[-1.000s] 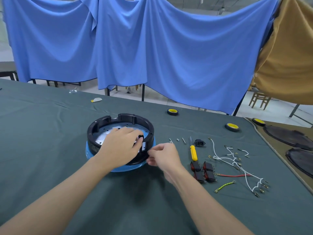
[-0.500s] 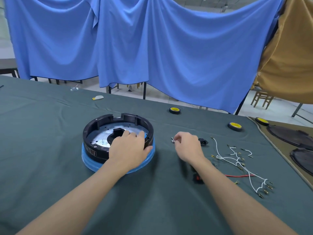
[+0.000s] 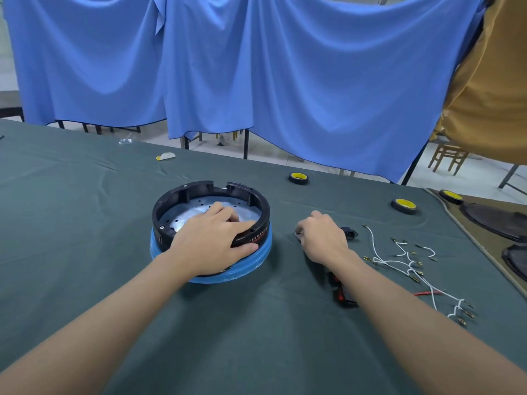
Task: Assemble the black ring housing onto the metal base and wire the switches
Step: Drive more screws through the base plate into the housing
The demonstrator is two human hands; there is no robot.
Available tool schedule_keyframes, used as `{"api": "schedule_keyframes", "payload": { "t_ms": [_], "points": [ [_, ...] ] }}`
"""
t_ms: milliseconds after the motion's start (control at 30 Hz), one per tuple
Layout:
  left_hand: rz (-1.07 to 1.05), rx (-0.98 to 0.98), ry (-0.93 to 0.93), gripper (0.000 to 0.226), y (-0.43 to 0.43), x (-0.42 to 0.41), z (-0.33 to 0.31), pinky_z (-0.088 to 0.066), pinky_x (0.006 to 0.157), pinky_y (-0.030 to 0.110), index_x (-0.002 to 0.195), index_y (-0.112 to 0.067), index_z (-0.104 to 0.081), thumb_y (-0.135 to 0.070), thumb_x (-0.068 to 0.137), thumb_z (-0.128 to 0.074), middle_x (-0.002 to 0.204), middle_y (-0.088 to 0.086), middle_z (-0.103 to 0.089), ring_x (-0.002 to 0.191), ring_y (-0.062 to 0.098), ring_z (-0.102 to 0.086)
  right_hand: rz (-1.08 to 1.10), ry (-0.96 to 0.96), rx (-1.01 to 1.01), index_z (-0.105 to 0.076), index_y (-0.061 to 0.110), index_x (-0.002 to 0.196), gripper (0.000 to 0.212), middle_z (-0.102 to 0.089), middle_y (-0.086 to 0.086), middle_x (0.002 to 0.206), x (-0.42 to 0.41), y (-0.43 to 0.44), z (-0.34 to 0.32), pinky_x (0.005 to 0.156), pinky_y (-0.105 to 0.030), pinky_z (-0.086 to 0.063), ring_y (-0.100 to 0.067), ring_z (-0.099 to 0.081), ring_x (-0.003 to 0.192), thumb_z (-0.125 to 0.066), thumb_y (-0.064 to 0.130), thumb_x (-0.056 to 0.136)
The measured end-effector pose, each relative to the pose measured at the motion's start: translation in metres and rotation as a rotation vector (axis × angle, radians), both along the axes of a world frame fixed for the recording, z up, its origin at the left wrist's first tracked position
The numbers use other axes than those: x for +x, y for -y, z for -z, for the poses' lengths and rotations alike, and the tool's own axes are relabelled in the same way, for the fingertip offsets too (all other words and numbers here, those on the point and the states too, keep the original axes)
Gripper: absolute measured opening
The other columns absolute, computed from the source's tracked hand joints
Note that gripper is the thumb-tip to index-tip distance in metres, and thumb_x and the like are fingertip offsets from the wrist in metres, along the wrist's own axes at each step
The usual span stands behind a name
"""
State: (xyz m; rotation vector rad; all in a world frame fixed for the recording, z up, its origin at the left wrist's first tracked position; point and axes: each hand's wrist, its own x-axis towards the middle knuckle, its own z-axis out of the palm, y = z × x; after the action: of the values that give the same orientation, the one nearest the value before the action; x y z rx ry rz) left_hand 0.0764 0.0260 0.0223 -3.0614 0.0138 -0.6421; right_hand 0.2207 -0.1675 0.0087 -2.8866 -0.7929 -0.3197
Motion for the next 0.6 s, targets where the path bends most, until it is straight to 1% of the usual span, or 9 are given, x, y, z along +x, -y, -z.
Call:
{"api": "schedule_keyframes", "payload": {
  "t_ms": [67,133,167,200,267,333,400,533,600],
  "points": [
    [0.042,0.026,-0.002,0.049,-0.005,0.001,-0.001,-0.034,0.078,0.023,0.138,-0.051,-0.046,-0.067,0.092,-0.038,0.117,-0.016,-0.053,0.111,0.009,-0.040,-0.005,-0.032,0.021,-0.069,0.022,0.106,0.021,-0.053,-0.004,0.110,0.000,0.000,-0.001,0.068,-0.035,-0.036,-0.028,-0.048,0.108,-0.052,0.019,0.094],
    [0.056,0.098,0.023,0.051,-0.005,0.001,-0.003,-0.036,0.080,0.025,0.138,-0.045,-0.050,-0.066,0.093,-0.039,0.116,-0.013,-0.057,0.111,0.012,-0.045,-0.008,-0.051,0.018,-0.069,0.020,0.105,0.022,-0.053,-0.004,0.111,0.000,0.000,-0.002,0.069,-0.035,-0.037,-0.028,-0.048,0.110,-0.051,0.021,0.093],
    [0.063,0.138,0.055,0.052,-0.004,0.000,-0.003,-0.040,0.082,0.029,0.134,-0.037,-0.057,-0.064,0.093,-0.040,0.113,-0.010,-0.061,0.108,0.015,-0.050,-0.010,-0.055,0.010,-0.069,0.019,0.103,0.022,-0.053,-0.004,0.111,-0.001,-0.001,-0.003,0.069,-0.035,-0.038,-0.028,-0.047,0.110,-0.050,0.022,0.091],
    [0.076,0.169,0.116,0.052,-0.001,-0.003,-0.002,-0.044,0.081,0.033,0.126,-0.028,-0.066,-0.060,0.092,-0.042,0.105,-0.006,-0.065,0.102,0.019,-0.057,-0.011,-0.055,0.004,-0.069,0.018,0.101,0.023,-0.053,-0.003,0.110,-0.002,-0.002,-0.004,0.069,-0.036,-0.038,-0.027,-0.045,0.110,-0.050,0.024,0.090],
    [0.086,0.220,0.296,0.048,0.004,-0.006,0.004,-0.048,0.073,0.038,0.105,-0.016,-0.074,-0.052,0.090,-0.046,0.087,0.000,-0.068,0.085,0.024,-0.063,-0.018,-0.032,-0.006,-0.070,0.018,0.099,0.023,-0.053,-0.002,0.108,-0.006,-0.005,-0.005,0.069,-0.036,-0.038,-0.026,-0.043,0.110,-0.051,0.030,0.091],
    [0.044,0.259,0.409,0.039,0.009,-0.006,0.011,-0.046,0.070,0.039,0.091,-0.013,-0.073,-0.045,0.091,-0.050,0.076,0.000,-0.066,0.076,0.025,-0.062,-0.027,0.007,-0.026,-0.069,0.016,0.099,0.022,-0.054,-0.002,0.107,-0.008,-0.008,-0.006,0.067,-0.036,-0.038,-0.025,-0.045,0.110,-0.054,0.030,0.093],
    [0.001,0.232,0.475,0.033,0.015,-0.006,0.018,-0.045,0.069,0.038,0.084,-0.014,-0.072,-0.039,0.093,-0.054,0.069,-0.001,-0.063,0.070,0.024,-0.060,-0.029,0.013,-0.024,-0.069,0.012,0.099,0.017,-0.056,-0.004,0.108,-0.010,-0.010,-0.007,0.066,-0.035,-0.039,-0.027,-0.049,0.109,-0.057,0.024,0.093],
    [-0.035,0.163,0.557,0.028,0.025,-0.002,0.024,-0.048,0.068,0.038,0.082,-0.012,-0.072,-0.033,0.093,-0.057,0.063,-0.001,-0.061,0.066,0.025,-0.059,-0.041,0.081,-0.091,-0.063,0.011,0.099,0.014,-0.055,-0.005,0.107,-0.021,-0.009,-0.004,0.065,-0.035,-0.036,-0.026,-0.047,0.104,-0.057,0.020,0.090],
    [-0.054,0.161,0.573,0.030,0.029,0.002,0.026,-0.047,0.070,0.038,0.080,-0.012,-0.071,-0.033,0.095,-0.054,0.062,-0.001,-0.061,0.067,0.025,-0.058,-0.009,0.081,-0.097,-0.056,0.012,0.095,0.009,-0.060,-0.007,0.103,-0.029,-0.009,-0.003,0.063,-0.034,-0.035,-0.028,-0.051,0.095,-0.054,0.019,0.090]
  ]
}}
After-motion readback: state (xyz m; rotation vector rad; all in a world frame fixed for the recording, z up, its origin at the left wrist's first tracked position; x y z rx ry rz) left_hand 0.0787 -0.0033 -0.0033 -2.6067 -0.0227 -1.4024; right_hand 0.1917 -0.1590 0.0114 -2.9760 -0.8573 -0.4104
